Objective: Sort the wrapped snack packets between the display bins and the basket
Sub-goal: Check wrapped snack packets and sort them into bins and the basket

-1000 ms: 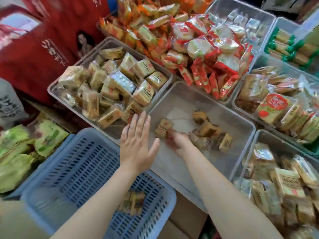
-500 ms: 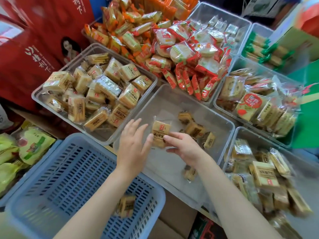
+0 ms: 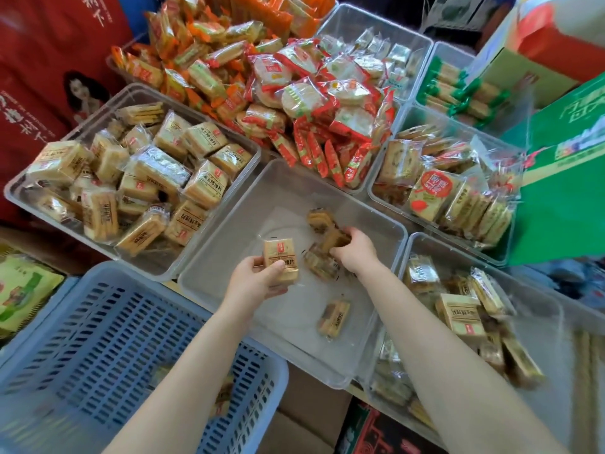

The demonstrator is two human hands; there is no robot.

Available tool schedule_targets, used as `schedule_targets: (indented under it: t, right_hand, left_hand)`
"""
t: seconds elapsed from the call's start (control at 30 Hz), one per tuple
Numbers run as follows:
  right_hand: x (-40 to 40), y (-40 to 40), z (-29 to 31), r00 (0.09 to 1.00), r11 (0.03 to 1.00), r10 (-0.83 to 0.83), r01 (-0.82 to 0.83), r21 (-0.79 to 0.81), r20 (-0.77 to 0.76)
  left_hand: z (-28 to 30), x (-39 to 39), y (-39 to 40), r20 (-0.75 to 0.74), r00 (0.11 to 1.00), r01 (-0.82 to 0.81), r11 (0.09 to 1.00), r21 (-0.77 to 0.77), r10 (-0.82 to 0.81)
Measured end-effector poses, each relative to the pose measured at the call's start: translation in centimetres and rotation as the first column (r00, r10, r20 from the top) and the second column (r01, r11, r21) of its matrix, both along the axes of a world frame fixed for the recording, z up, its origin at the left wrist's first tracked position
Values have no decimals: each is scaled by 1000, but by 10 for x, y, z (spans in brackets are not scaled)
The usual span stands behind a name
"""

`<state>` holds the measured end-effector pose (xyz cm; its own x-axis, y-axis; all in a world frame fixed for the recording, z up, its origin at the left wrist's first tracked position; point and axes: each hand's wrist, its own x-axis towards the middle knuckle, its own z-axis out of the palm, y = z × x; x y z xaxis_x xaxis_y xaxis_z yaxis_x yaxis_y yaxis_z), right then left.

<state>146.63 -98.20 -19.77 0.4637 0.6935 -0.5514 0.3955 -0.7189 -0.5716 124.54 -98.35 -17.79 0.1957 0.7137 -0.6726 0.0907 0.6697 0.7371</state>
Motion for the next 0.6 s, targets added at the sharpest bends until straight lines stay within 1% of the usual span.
schedule_targets:
  t: [0.07, 0.17, 0.23, 0.3, 0.37, 0.53, 0.6]
  right_hand:
    - [-2, 1, -9, 998, 1000, -2, 3, -22, 62]
    - [-8, -1, -11, 992, 997, 59, -53, -62, 111]
    - [-15, -4, -9, 978, 984, 153, -139, -110, 140]
    - [-24, -6, -7, 942, 946, 293, -262, -190, 161]
    - [-36, -9, -7, 923, 916, 362, -325, -235, 133]
    - [-57, -21, -5, 948, 923, 315, -295, -247, 44]
    - [-57, -30, 3, 971, 956, 239, -233, -177, 11]
  left_hand:
    - [2, -2, 0, 19, 1000, 0, 1000, -1, 0]
    - [7, -7, 1, 45, 999, 6, 1000, 25, -7]
    - [12, -9, 0, 57, 998, 19, 998, 54, -22]
    - [18, -13, -2, 60, 998, 15, 997, 79, -20]
    - [22, -19, -4, 56, 998, -3, 996, 94, -2]
    - [32, -36, -12, 57, 998, 1, 992, 127, -8]
    - [38, -42, -17, 64, 998, 6, 989, 145, -16]
